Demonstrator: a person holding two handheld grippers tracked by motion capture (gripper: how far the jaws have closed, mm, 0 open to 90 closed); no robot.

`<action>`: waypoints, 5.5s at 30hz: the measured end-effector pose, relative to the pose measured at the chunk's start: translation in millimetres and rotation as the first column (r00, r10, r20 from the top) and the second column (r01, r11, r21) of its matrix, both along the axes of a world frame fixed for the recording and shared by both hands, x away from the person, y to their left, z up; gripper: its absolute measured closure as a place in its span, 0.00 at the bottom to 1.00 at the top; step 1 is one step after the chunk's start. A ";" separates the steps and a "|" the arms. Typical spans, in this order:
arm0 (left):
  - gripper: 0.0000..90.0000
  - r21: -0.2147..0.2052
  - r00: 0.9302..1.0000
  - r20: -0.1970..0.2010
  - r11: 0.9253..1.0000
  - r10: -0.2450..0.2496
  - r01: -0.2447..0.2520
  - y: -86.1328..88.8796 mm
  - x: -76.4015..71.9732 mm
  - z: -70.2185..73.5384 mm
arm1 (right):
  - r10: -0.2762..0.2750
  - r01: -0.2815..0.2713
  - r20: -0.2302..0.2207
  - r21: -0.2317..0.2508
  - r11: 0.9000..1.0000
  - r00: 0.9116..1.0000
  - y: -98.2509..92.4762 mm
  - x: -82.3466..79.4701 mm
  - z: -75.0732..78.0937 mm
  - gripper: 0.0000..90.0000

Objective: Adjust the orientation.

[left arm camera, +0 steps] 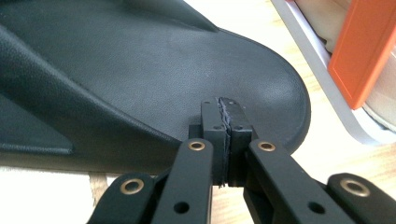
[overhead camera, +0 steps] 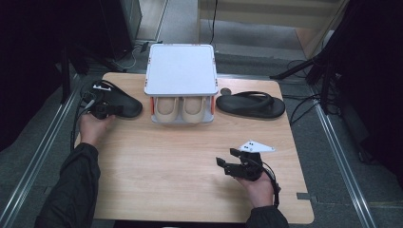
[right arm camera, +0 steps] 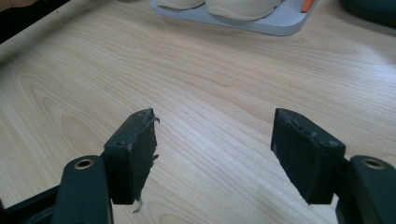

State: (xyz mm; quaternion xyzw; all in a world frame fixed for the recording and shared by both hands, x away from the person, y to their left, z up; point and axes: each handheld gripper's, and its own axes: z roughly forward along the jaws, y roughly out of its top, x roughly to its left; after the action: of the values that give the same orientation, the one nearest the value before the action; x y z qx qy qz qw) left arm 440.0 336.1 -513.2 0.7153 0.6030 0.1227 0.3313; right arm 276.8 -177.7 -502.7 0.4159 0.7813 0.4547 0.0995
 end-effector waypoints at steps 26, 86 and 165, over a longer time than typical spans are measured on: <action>1.00 0.001 1.000 -0.018 1.000 -0.008 0.008 24.6 -42.2 0.4 | 0.093 -0.093 -0.005 -0.009 0.996 0.996 30.3 23.6 0.5 0.35; 0.44 -0.052 0.988 0.021 0.988 0.150 -0.148 78.8 -33.0 23.0 | 0.086 -0.087 -0.048 -0.002 0.996 0.995 29.2 17.4 2.6 0.37; 0.79 -0.074 0.977 0.044 0.976 0.210 -0.206 64.2 -20.4 37.2 | 0.016 -0.016 -0.048 -0.004 1.000 0.999 8.3 4.7 0.5 0.37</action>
State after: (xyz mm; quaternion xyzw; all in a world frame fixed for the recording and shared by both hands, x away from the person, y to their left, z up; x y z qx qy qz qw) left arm 419.6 400.4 -476.0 0.6329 0.6697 0.1544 0.3566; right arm 281.5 -169.5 -502.2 0.4201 0.7877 0.4439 0.0780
